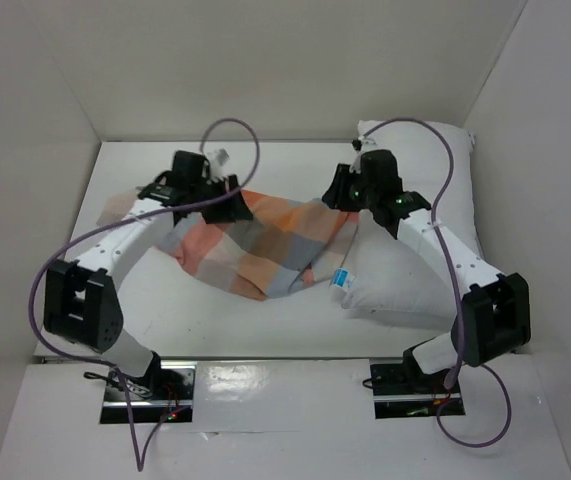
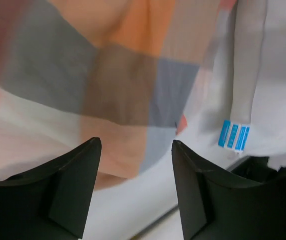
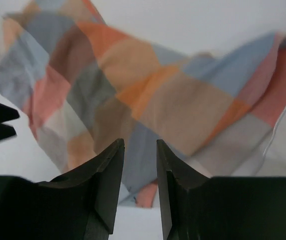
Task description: Put the pillow into the pillowcase
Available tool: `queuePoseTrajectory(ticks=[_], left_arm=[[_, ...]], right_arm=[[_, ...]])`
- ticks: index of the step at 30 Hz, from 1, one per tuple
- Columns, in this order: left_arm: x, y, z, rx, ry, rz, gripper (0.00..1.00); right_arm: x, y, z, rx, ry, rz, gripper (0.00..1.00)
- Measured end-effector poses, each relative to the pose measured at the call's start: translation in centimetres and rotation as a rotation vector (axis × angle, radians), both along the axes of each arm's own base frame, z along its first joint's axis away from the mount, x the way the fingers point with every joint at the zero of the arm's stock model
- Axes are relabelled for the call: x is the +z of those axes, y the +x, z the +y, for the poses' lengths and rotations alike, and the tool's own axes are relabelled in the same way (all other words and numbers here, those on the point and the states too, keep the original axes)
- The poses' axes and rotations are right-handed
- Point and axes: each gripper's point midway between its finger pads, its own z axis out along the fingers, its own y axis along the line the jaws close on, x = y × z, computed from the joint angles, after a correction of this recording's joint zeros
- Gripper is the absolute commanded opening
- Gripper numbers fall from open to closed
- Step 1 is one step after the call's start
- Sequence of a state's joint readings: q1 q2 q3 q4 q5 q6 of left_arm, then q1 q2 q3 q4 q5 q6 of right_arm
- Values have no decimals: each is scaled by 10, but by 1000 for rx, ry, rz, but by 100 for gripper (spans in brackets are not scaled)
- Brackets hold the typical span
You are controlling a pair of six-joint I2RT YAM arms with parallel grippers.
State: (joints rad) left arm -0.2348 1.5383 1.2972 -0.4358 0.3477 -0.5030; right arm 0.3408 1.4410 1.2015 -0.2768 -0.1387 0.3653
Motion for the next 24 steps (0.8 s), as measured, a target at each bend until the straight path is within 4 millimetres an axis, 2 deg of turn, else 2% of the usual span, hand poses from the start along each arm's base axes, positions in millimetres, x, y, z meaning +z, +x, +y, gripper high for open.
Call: queuePoseTrajectory(ticks=[1, 3, 4, 6, 8, 9, 11, 14, 18, 19, 21, 24], left_arm=[[-17, -13, -19, -47, 1, 53, 77], [-47, -34, -47, -121, 16, 142, 80], [-59, -43, -58, -153, 26, 173, 80], [-78, -60, -79, -212, 51, 216, 80], [-86, -69, -91, -242, 76, 223, 80], [-91, -79, -104, -278, 94, 222, 80], [-98, -88, -120, -322, 112, 213, 76], [-112, -94, -131, -358, 125, 223, 70], [-142, -94, -123, -328, 185, 269, 39], [-147, -94, -120, -321, 200, 278, 17], [-152, -93, -117, -306, 222, 284, 2], [-150, -88, -115, -295, 242, 272, 0]], right_arm=[[-16, -10, 1, 7, -10, 41, 42], [-47, -25, -6, -8, -37, 134, 53], [-61, -32, -13, -26, -54, 177, 68], [-77, -41, -28, -68, -79, 246, 77], [-79, -44, -42, -109, -90, 266, 83], [-76, -43, -47, -123, -90, 263, 83], [-69, -43, -55, -146, -90, 251, 85], [-61, -43, -60, -164, -91, 239, 86], [-62, -46, -63, -170, -95, 247, 86], [-62, -46, -63, -171, -96, 249, 86], [-62, -47, -64, -172, -97, 251, 86], [-62, -47, -64, -173, -97, 250, 86]])
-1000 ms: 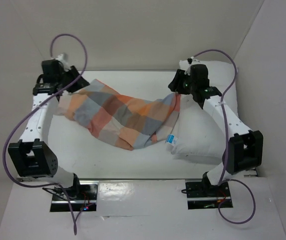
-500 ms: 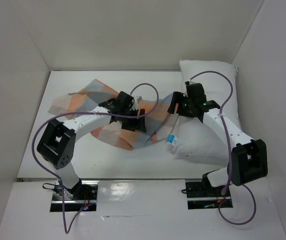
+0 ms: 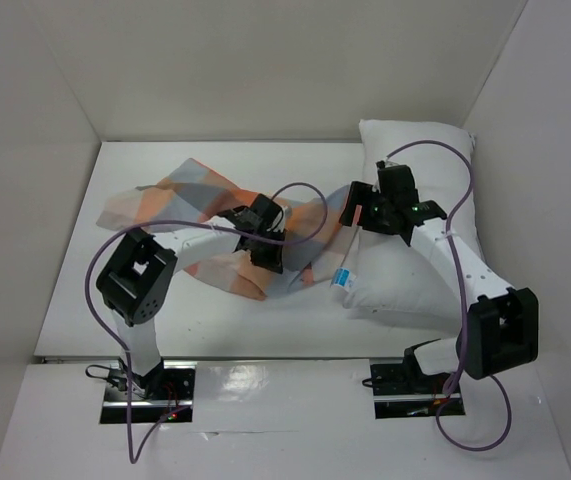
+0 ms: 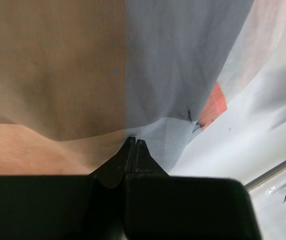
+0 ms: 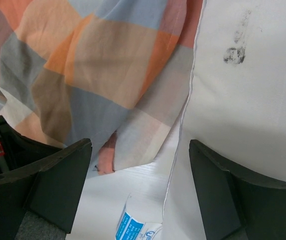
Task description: Put the pillow into the pillowcase
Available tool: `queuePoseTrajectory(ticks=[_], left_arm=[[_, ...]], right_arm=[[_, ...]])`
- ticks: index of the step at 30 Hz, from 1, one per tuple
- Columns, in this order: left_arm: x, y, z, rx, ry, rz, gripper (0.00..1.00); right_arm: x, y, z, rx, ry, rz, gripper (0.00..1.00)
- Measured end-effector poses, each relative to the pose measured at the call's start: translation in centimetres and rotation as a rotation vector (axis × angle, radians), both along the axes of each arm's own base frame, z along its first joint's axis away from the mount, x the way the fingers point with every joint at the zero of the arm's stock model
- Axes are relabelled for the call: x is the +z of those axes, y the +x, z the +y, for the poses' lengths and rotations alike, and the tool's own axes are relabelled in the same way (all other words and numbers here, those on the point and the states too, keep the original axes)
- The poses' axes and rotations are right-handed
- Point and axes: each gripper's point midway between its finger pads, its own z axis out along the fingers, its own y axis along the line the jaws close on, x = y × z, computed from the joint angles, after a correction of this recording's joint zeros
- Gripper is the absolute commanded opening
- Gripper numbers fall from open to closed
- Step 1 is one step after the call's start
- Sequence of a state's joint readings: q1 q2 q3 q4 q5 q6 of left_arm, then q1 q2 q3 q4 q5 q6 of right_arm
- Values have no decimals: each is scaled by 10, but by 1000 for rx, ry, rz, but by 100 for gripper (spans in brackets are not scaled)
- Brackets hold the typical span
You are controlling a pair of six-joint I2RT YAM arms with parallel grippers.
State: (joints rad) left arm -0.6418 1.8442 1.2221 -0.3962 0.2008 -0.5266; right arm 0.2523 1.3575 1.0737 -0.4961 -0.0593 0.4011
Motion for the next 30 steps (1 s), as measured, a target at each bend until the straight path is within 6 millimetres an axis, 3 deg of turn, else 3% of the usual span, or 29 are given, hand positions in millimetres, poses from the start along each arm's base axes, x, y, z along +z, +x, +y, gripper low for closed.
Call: queuePoseTrajectory(ticks=[4, 10, 12, 13, 14, 16, 18, 19, 24, 27, 30], left_arm=[[15, 16, 3, 27, -2, -37, 0], [62, 49, 40, 126, -57, -95, 2], [85, 57, 30, 106, -73, -144, 17], [95, 58, 18, 84, -82, -170, 30], [103, 54, 2, 46, -93, -192, 44], [109, 40, -28, -29, -111, -211, 62], [100, 22, -50, -88, -110, -193, 72], [92, 14, -56, -108, -100, -176, 72], [45, 11, -57, -103, 3, -122, 69], [18, 13, -51, -89, 76, -100, 61], [-1, 14, -47, -83, 130, -83, 60]], right_arm=[[3, -2, 2, 15, 7, -4, 85], [4, -10, 21, 85, 36, 2, 82], [3, -13, 27, 81, 54, 8, 81], [2, -13, 24, 61, 67, 9, 81], [1, -13, 17, 30, 76, 11, 81], [1, -15, -6, -53, 85, 3, 81], [16, -17, -29, -141, 83, -48, 81], [26, -17, -36, -170, 79, -82, 81], [71, -27, -64, -291, 40, -242, 81], [77, -30, -74, -340, 23, -264, 81], [75, -31, -78, -365, 13, -254, 81]])
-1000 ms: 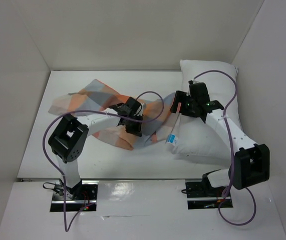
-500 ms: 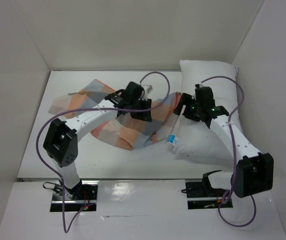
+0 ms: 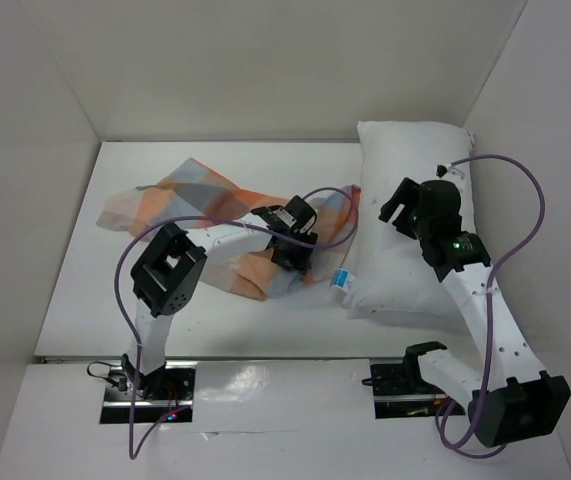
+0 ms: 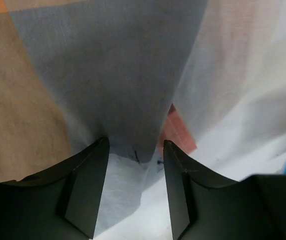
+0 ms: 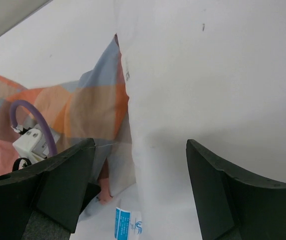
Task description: Put the pillow into the pillowcase
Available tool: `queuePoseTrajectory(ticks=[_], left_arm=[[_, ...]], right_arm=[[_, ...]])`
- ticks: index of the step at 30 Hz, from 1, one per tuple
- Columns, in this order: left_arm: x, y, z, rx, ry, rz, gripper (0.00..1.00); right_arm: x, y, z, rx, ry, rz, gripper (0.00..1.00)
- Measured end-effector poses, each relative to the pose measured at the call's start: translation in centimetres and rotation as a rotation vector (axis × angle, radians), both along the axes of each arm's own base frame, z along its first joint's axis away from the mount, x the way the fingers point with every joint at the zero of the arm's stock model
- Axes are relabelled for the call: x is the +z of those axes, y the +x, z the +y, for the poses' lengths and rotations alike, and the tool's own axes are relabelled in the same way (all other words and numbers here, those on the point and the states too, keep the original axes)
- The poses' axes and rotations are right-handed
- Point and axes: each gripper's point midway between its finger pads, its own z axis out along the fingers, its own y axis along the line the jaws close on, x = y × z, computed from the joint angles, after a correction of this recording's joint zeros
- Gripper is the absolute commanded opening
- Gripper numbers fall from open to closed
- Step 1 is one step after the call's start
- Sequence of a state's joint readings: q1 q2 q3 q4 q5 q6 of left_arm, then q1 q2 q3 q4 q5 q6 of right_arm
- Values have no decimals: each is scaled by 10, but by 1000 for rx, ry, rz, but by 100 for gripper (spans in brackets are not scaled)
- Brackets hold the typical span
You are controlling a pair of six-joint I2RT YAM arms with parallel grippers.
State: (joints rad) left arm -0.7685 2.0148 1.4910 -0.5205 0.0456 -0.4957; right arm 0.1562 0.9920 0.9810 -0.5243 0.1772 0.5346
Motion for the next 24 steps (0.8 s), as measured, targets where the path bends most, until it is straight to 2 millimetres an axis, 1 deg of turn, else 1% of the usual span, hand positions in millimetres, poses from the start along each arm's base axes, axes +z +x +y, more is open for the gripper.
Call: queuePoseTrajectory(ticks=[1, 2, 3, 4, 5, 6, 9, 12, 13, 14, 16, 17, 18, 20, 22, 23, 24], left_arm=[[-4, 0, 0, 1, 10, 4, 60], [-6, 1, 1, 1, 15, 4, 57], [-7, 1, 1, 1, 19, 3, 54], [-7, 2, 1, 2, 23, -1, 46], [-7, 3, 2, 5, 28, -5, 14], [-7, 4, 3, 8, 32, -10, 0], [-5, 9, 13, 18, 70, -20, 0], [10, 19, 24, 47, 65, -20, 0], [19, 24, 32, 62, 45, -15, 0], [31, 29, 41, 77, 21, -13, 0], [62, 42, 62, 107, -62, -21, 0], [80, 49, 73, 118, -111, -32, 0], [97, 54, 82, 130, -157, -43, 0], [129, 68, 106, 159, -244, -80, 0], [153, 74, 124, 178, -311, -106, 0], [161, 74, 130, 180, -340, -107, 0], [165, 74, 133, 179, -362, -105, 0]], right_arm=[[-1, 0, -1, -3, -1, 4, 81], [-1, -1, -1, -4, -1, 7, 81], [-2, -1, -1, -5, -1, 10, 81], [-3, -1, -1, -5, 0, 12, 81], [-4, -1, 0, -6, 1, 15, 81], [-4, 0, 0, -5, 2, 18, 81], [-8, 1, 3, 18, 3, 30, 81], [-17, 4, 16, 95, 14, 61, 81], [-18, 4, 22, 130, 26, 66, 79], [-27, 6, 28, 162, 33, 93, 76], [-37, 9, 45, 240, 54, 123, 70], [-40, 10, 57, 281, 59, 129, 68], [-44, 9, 71, 329, 62, 137, 68], [-53, 5, 108, 448, 59, 157, 69], [-65, -2, 142, 561, 58, 191, 78], [-72, -6, 161, 625, 60, 208, 80], [-77, -8, 173, 667, 62, 219, 81]])
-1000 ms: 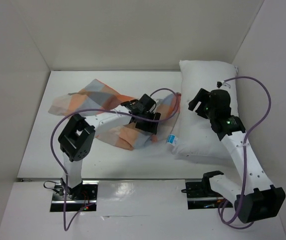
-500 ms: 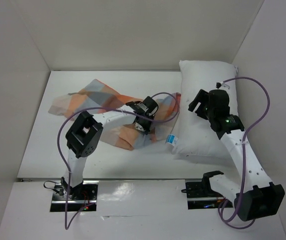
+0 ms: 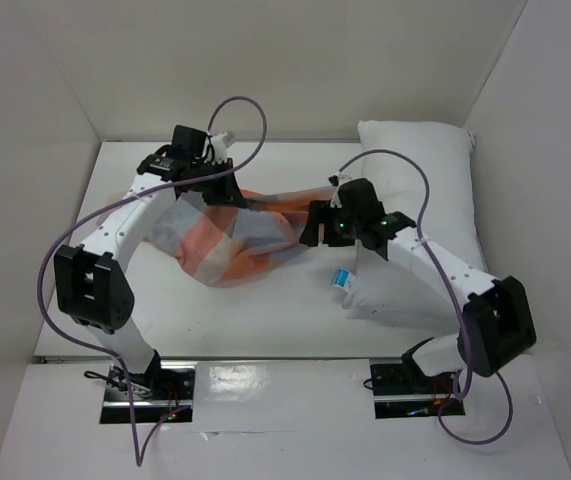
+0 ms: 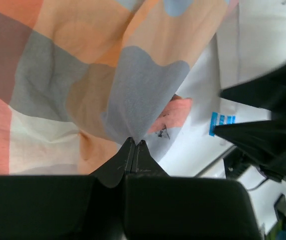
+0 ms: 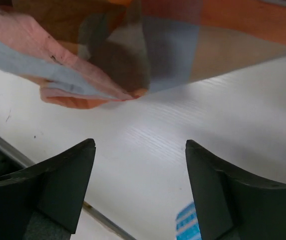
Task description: Put the pillow into the pillowcase
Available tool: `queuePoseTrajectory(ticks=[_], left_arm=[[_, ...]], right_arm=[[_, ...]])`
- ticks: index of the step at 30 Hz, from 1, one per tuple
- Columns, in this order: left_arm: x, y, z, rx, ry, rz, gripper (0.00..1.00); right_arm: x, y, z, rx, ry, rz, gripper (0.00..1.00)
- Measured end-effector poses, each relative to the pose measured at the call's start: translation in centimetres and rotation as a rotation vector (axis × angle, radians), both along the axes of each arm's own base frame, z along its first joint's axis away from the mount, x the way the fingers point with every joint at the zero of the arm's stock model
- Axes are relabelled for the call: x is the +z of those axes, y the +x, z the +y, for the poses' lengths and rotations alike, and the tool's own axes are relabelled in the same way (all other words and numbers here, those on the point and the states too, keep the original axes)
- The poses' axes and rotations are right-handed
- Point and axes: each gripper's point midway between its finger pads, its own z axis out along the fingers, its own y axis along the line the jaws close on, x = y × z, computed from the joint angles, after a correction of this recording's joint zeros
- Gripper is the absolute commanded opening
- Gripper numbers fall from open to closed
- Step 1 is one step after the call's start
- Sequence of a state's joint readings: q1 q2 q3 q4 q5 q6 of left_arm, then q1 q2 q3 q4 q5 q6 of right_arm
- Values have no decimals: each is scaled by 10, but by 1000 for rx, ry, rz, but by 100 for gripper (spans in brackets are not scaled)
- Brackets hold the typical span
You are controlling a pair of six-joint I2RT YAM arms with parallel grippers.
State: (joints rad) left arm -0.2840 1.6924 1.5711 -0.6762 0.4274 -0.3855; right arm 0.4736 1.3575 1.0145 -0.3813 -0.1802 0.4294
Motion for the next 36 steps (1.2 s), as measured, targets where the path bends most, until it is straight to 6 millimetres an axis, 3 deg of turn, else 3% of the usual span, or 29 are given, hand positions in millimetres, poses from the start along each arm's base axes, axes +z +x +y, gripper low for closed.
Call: queuePoseTrajectory(ticks=[4, 7, 10, 14, 15, 18, 19, 20, 21, 28, 31, 36], left_arm=[[4, -5, 5, -28, -53, 26, 0], [6, -6, 9, -31, -77, 41, 0], [7, -6, 13, -29, -92, 49, 0], [9, -9, 22, -13, -106, 52, 0], [9, -13, 24, -12, -109, 55, 0], [9, -23, 29, -7, -117, 67, 0], [8, -25, 29, -6, -118, 69, 0], [8, -27, 30, -5, -118, 74, 0], [7, -29, 30, -6, -119, 77, 0], [6, -29, 30, -4, -117, 80, 0], [4, -29, 34, 11, -101, 85, 0], [-1, -32, 38, 25, -88, 108, 0]], right_arm=[[-24, 2, 25, 78, 26, 50, 91], [-38, 9, 37, 94, 53, 78, 91], [-43, 19, 48, 91, 89, 103, 83], [-37, 30, 60, 69, 166, 90, 75], [-33, 32, 63, 69, 185, 81, 71], [-21, 36, 74, 98, 255, 39, 37], [-18, 36, 78, 112, 273, 28, 30], [-16, 35, 81, 125, 286, 15, 11], [-15, 34, 84, 142, 290, 3, 3], [-18, 3, 109, 294, 260, -16, 0], [-23, -28, 112, 385, 208, 6, 0], [-37, -100, 118, 556, 106, 60, 0]])
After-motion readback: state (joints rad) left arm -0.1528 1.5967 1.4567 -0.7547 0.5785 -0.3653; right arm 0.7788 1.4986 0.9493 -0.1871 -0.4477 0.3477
